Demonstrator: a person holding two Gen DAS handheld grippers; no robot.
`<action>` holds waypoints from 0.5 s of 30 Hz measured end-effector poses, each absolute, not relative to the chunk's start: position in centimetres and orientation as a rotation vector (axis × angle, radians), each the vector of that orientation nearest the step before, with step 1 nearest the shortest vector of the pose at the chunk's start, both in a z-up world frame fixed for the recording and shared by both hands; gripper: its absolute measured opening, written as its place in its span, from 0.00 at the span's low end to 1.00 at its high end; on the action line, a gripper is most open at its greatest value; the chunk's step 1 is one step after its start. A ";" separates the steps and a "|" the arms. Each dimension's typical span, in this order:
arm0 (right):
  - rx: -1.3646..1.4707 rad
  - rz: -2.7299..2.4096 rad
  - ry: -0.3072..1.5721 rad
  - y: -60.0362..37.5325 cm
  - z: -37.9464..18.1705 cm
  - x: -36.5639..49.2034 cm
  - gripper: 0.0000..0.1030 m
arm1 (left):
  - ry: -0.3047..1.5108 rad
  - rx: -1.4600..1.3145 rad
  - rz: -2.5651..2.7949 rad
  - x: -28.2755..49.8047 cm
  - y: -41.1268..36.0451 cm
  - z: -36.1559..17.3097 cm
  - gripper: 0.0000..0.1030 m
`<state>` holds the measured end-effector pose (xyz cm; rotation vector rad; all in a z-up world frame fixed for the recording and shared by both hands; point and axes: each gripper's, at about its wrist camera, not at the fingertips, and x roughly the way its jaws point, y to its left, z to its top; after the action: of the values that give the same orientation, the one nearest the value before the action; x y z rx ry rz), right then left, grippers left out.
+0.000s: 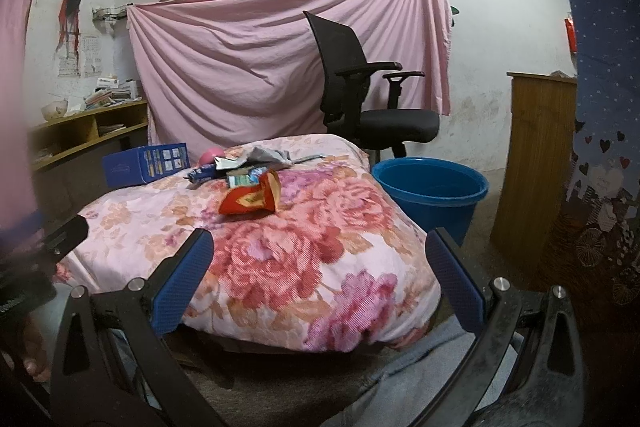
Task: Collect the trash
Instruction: 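Grasp the blue toothpaste tube with the left tool while the right tool grasps the red paper bag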
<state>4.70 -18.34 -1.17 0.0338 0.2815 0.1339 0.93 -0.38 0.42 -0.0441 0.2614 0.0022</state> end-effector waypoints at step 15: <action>0.023 0.211 0.225 -14.9 0.9 14.0 1.00 | 0.203 -0.038 0.088 9.5 4.3 2.3 0.98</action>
<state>13.98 -14.94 0.87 0.0229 0.2252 0.2111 9.51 4.32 2.34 -0.0379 0.2027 0.0882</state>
